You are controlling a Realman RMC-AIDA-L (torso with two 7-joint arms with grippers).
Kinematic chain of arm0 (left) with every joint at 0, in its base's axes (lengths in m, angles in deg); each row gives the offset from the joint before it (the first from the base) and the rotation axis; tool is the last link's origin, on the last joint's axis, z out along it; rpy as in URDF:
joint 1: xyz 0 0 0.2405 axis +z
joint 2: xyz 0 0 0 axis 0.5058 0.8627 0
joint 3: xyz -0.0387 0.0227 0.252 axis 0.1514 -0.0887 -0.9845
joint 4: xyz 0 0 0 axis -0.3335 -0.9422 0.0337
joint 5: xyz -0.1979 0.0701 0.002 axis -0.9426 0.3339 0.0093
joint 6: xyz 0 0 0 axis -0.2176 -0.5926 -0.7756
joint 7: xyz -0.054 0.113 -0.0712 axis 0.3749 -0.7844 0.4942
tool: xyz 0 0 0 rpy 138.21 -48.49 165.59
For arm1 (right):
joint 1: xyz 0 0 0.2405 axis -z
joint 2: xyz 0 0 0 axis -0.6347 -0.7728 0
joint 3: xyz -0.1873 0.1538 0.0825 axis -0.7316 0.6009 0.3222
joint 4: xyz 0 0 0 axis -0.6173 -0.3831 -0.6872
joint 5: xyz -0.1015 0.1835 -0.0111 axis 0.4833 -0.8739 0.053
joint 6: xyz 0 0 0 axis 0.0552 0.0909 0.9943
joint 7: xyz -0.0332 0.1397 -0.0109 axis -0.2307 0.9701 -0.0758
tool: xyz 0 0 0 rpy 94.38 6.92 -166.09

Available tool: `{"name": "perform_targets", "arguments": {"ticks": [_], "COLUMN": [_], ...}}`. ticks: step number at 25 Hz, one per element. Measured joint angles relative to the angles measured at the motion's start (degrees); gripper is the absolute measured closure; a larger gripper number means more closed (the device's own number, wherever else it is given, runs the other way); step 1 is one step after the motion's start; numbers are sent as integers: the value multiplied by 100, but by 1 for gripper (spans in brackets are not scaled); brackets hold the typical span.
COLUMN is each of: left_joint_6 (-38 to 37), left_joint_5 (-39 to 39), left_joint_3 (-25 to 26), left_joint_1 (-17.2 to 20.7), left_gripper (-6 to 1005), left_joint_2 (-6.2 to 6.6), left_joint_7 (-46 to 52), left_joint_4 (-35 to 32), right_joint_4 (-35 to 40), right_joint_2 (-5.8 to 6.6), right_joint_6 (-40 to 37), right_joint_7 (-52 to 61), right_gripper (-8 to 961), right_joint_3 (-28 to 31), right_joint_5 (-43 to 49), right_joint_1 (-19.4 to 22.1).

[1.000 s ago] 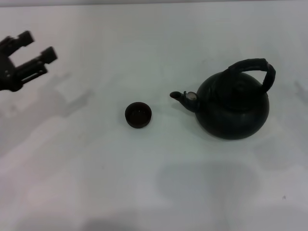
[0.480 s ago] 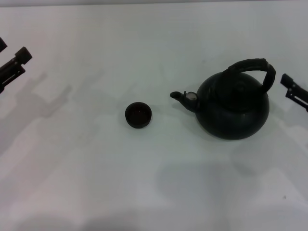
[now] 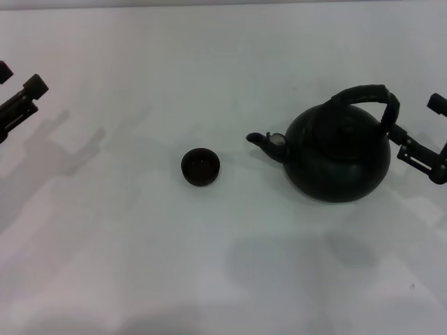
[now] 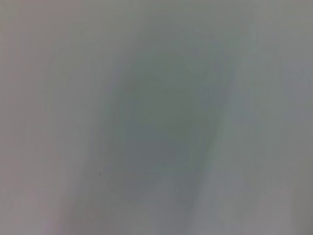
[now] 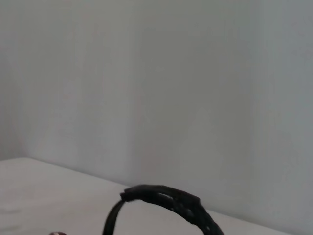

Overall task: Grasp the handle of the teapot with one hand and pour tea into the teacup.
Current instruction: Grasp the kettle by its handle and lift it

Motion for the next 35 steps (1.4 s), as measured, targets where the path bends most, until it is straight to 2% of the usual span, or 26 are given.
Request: {"name": "perform_targets", "arguments": {"ticks": [11, 17, 30, 35], "left_joint_6": [111, 198, 152, 148], "left_joint_5": [-43, -63, -82, -83], "left_joint_3": [8, 7, 6, 6], "left_joint_1": [0, 0, -36, -43], "left_gripper": [123, 124, 123, 124], "left_joint_2": [3, 2, 2, 1], "left_joint_7": [-2, -1, -13, -21], "left_joint_4": [36, 96, 103, 108], "right_joint_4": [-778, -860, -1011, -1157], "right_joint_2": [-2, -4, -27, -46], "right_joint_6": [94, 247, 301, 269], "right_joint_7": [-124, -194, -205, -204], "right_gripper": [100, 103, 708, 803], "right_joint_3": [-28, -1, 74, 52], "right_joint_5": [1, -29, -78, -142], "right_joint_1": [-768, -841, -958, -1116]}}
